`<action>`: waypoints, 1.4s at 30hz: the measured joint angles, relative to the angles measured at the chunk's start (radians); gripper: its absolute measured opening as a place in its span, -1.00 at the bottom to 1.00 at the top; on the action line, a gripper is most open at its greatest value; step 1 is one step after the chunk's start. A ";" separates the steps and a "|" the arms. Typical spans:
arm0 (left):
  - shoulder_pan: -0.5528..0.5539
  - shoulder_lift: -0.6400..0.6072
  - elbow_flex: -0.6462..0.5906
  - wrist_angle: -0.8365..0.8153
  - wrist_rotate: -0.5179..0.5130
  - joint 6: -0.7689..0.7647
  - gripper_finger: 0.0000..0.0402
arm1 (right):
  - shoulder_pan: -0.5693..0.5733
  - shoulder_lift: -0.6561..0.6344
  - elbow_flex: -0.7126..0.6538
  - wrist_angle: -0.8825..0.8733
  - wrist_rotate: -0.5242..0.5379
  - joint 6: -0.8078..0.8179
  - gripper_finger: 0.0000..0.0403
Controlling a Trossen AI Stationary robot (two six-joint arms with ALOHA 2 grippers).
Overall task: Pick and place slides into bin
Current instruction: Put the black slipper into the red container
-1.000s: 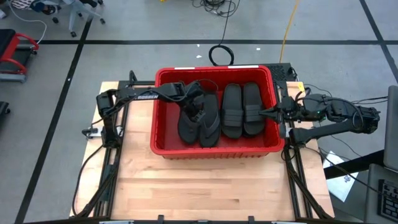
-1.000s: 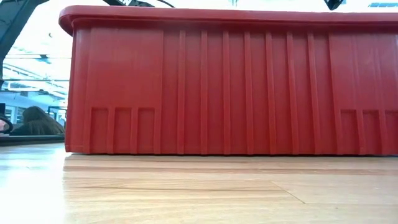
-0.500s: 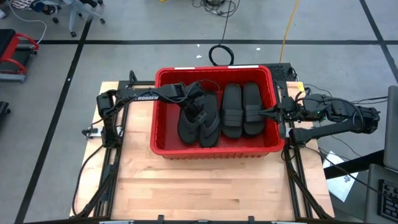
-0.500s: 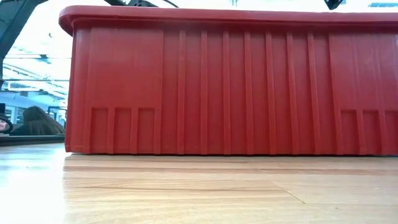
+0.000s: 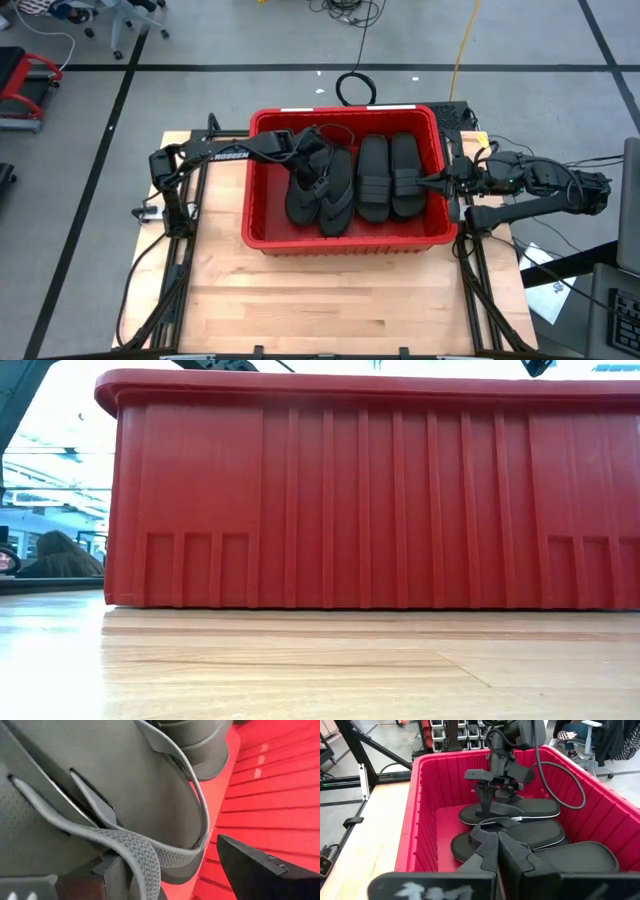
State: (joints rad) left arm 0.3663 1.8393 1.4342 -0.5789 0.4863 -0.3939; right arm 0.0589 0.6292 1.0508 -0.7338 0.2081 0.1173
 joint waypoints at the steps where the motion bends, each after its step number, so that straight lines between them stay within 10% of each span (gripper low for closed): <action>1: 0.000 0.000 0.000 0.000 -0.003 -0.021 0.39 | 0.000 0.000 0.000 0.000 0.000 0.000 -1.00; 19: -0.028 0.000 0.000 -0.071 -0.215 -0.455 0.39 | 0.000 0.000 0.000 0.000 0.000 0.002 -1.00; 42: -0.127 0.000 0.000 -0.053 -0.241 -0.547 0.38 | 0.000 0.000 0.000 -0.030 -0.017 0.002 -1.00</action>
State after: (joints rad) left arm 0.2389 1.8393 1.4339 -0.6315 0.2455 -0.9406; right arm 0.0586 0.6292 1.0504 -0.7642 0.1909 0.1192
